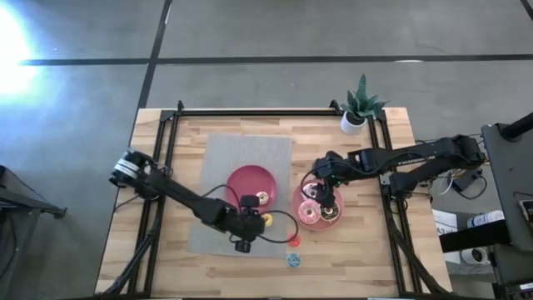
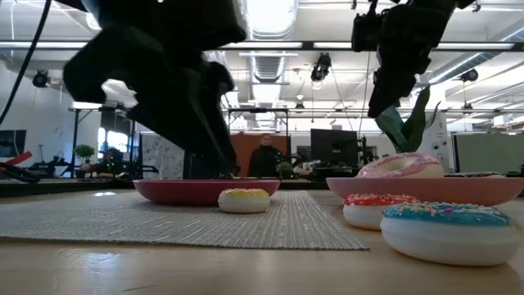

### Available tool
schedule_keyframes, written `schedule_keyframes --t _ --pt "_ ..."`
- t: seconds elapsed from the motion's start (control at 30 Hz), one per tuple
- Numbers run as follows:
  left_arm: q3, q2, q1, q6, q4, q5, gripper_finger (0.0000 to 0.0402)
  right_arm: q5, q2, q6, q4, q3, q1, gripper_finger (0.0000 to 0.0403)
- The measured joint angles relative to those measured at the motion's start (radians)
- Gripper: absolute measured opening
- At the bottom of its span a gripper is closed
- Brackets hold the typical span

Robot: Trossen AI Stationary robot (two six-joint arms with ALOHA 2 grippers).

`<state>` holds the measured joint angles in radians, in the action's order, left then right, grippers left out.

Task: Pick & Place donuts
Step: Put the small yellow donut into the pink plate

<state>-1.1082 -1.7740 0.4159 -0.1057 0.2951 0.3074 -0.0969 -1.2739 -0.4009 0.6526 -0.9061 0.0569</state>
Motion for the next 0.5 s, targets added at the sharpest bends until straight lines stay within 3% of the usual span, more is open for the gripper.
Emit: schedule_keyframes --t 0.5 --pt "-0.065 -0.128 -0.046 0.002 0.027 -0.001 0.0127 -0.019 -0.002 0.01 -0.011 0.011 0.0 0.0183"
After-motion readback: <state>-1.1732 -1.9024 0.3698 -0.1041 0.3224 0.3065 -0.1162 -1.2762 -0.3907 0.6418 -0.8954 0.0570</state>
